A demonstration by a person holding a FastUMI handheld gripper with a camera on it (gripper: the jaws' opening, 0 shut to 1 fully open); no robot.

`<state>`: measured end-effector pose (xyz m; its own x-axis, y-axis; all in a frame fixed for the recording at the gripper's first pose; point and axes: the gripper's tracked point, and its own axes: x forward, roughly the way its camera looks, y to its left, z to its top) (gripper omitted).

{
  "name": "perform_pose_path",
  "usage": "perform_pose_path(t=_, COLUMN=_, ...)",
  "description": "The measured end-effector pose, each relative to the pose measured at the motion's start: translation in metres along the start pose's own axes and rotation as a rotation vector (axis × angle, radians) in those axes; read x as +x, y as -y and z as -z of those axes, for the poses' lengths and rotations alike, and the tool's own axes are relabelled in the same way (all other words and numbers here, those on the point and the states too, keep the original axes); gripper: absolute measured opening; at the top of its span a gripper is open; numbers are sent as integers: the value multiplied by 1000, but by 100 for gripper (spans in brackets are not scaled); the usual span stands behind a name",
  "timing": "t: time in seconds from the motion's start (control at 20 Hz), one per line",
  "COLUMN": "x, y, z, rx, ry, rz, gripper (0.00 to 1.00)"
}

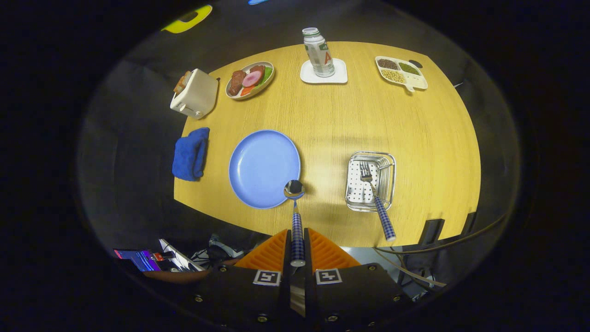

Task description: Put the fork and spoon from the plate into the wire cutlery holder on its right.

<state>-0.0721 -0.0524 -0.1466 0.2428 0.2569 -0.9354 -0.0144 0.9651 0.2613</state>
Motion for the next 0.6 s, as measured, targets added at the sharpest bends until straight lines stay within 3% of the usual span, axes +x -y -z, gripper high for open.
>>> perform_pose_path(t=0.3, x=-54, y=42, z=-5, rx=-11, ry=51, rz=78, gripper=13)
perform_pose_path(t=0.6, x=-52, y=74, z=-2, rx=18, ry=55, rz=105, gripper=13)
